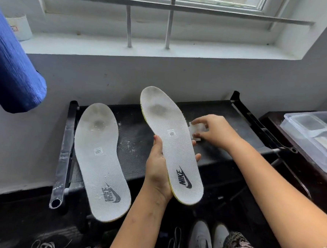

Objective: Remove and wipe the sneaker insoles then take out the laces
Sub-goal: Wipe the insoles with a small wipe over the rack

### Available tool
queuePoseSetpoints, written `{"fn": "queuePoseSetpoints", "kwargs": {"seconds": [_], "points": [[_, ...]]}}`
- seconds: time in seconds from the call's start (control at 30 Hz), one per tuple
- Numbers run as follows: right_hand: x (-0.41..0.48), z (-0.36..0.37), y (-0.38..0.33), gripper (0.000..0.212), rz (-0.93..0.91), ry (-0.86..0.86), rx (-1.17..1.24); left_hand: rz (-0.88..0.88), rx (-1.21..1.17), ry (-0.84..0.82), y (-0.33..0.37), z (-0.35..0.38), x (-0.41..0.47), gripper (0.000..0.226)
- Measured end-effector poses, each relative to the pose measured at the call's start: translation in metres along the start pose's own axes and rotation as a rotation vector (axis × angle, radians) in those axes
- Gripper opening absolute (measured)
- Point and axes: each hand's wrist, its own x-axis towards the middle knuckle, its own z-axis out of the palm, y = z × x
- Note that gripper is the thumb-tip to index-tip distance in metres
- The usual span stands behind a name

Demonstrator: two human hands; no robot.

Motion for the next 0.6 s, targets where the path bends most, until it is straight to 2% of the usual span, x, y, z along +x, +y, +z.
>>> {"fn": "queuePoseSetpoints", "kwargs": {"seconds": [0.13, 0.23, 0.3, 0.37, 0.47, 0.6], "points": [[0.003, 0.007, -0.003, 0.024, 0.024, 0.143, -0.013, 0.001, -0.018, 0.002, 0.001, 0.000, -0.001, 0.059], [0.008, -0.005, -0.018, 0.012, 0.042, 0.393, 0.293, 0.005, -0.012, 0.009, 0.000, -0.001, -0.002, 0.057], [0.008, -0.016, -0.037, 0.013, -0.037, 0.496, 0.388, -0.008, -0.004, 0.003, 0.000, -0.001, -0.001, 0.056], [0.009, -0.018, -0.057, 0.020, -0.154, 0.441, 0.339, -0.028, 0.017, -0.017, 0.001, -0.001, -0.001, 0.056], [0.001, -0.006, -0.073, 0.024, -0.266, 0.233, 0.238, -0.055, 0.058, -0.053, 0.000, -0.001, 0.000, 0.058], [-0.034, -0.003, -0.072, 0.027, -0.322, 0.187, 0.335, -0.052, 0.043, -0.083, 0.000, -0.006, 0.004, 0.061]]}}
